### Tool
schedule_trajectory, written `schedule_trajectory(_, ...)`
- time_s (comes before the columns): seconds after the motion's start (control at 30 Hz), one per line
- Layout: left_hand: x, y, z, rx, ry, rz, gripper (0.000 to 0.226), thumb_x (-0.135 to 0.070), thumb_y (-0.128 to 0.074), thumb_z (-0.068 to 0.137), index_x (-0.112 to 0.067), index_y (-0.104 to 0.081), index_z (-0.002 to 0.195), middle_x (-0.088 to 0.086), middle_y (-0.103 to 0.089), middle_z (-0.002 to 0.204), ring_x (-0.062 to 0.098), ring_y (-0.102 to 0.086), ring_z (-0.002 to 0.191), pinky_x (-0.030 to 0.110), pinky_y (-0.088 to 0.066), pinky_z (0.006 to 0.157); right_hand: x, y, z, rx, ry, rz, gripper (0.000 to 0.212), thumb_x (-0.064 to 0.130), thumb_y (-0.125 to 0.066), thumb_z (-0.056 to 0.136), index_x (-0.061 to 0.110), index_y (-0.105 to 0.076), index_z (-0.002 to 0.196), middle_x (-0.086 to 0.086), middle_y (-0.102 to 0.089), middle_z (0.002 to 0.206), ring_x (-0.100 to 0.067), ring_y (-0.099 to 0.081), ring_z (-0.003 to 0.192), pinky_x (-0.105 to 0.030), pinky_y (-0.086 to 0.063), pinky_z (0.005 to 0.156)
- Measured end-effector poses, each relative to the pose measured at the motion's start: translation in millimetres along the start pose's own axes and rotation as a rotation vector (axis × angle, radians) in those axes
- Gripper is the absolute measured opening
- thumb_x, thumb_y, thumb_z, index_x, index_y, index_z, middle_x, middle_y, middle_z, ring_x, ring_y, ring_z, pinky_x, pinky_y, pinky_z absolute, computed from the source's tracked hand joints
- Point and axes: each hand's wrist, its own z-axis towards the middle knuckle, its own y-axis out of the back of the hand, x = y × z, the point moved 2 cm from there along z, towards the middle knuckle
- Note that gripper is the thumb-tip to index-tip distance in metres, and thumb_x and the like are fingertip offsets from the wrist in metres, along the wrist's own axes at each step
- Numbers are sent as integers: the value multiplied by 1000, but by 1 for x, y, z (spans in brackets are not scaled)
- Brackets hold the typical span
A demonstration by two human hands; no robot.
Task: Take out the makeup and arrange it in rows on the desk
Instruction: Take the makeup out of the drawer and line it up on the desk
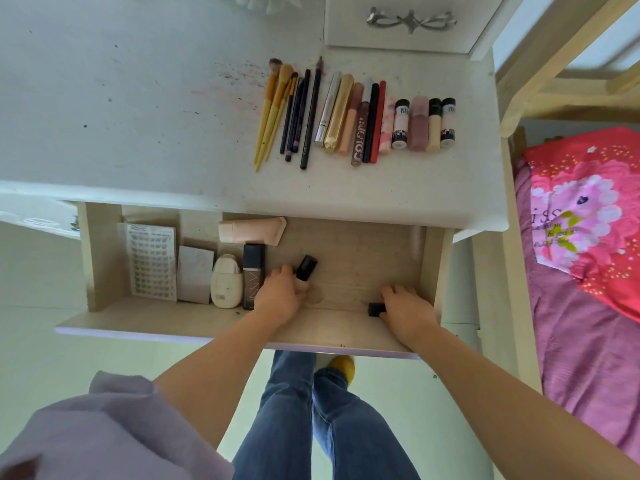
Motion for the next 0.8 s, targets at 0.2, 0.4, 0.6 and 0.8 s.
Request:
schedule_trajectory(0.2, -3, 19, -26, 109, -118, -129, 50, -26, -63, 87, -17, -42, 132, 2, -48, 128, 18, -51, 111, 27, -39, 92, -4, 3, 2, 95, 92, 10, 27, 27, -46, 96, 16, -47, 121, -7, -50, 126, -25, -48, 114, -36, -39, 98)
schedule_trajectory(0.4, -29, 68, -66, 15, -293, -227, 39, -24, -69, 82, -25, -49, 116, -16, -51, 98, -2, -50, 84, 18, -44, 81, 14, 44, -21, 112, 223, 308, 22, 32, -50, 96, 22, -50, 115, 3, -61, 113, -11, -55, 91, -20, -42, 78)
schedule_trajectory(0.6, -82, 190, -63, -244, -441, -569, 42, -11, -71, 79, -41, -50, 101, -16, -60, 105, -2, -60, 96, 9, -48, 76, -11, 183, -43, -358, 116, 1114, 15, 20, -59, 92, 24, -56, 105, 8, -65, 94, -8, -62, 84, -19, -48, 68)
schedule_trajectory(0.8, -137, 275, 21, -498, -479, -688, 35, -9, -69, 80, -24, -52, 106, -17, -58, 96, -8, -55, 91, 8, -41, 76, -72, 252, 17, -815, -266, 1126, 23, 24, -56, 93, 10, -59, 111, -6, -65, 100, -17, -59, 84, -36, -51, 80)
